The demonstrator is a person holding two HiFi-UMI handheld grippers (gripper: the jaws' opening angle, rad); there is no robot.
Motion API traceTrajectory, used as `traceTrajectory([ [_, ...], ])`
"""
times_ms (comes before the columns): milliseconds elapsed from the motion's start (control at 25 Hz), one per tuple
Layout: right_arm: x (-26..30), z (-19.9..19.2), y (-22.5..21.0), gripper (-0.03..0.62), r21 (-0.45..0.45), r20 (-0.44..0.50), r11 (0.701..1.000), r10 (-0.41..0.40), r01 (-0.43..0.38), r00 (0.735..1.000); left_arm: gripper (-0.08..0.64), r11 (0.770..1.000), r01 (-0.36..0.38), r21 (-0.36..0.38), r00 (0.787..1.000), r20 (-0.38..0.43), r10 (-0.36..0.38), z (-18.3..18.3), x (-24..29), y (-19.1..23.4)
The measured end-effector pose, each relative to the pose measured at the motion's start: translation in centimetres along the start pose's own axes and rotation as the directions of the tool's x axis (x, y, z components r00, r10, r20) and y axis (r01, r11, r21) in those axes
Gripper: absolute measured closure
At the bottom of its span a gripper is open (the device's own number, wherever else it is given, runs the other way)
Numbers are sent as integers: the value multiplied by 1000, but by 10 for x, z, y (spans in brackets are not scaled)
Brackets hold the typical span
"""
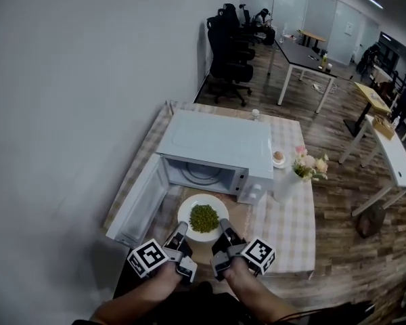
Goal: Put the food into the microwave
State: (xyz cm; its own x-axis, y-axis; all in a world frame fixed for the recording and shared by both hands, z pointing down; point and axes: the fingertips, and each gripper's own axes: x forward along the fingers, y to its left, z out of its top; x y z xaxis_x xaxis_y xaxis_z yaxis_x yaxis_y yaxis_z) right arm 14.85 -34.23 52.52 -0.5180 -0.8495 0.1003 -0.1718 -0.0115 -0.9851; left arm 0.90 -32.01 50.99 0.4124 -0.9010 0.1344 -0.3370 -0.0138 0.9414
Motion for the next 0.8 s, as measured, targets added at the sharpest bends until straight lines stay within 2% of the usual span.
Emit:
traceTrajectory([
  [240,24,14,10,574,4,-31,999,37,-36,999,538,1000,9,5,999,42,-9,11,14,-10],
  [400,36,21,-3,575,11,-30,1000,-1,1,1000,476,999,-16,47,999,29,15,14,29,-5],
  [440,39,24,-8,574,13,-26,1000,-12,12,1000,481,997,-42,63,999,22,41,13,34,0],
  [480,41,27,-12,574,19,-21,1000,-16,16,1000,520,995,-64,77,998,15,63,11,38,5],
  [520,42,29,-15,574,27,-15,1000,-13,13,1000,520,994,-74,84,997,12,74,11,42,8],
  [800,70,43,-41,574,37,41,999,-32,31,999,531,998,-48,38,999,-9,48,20,80,35],
])
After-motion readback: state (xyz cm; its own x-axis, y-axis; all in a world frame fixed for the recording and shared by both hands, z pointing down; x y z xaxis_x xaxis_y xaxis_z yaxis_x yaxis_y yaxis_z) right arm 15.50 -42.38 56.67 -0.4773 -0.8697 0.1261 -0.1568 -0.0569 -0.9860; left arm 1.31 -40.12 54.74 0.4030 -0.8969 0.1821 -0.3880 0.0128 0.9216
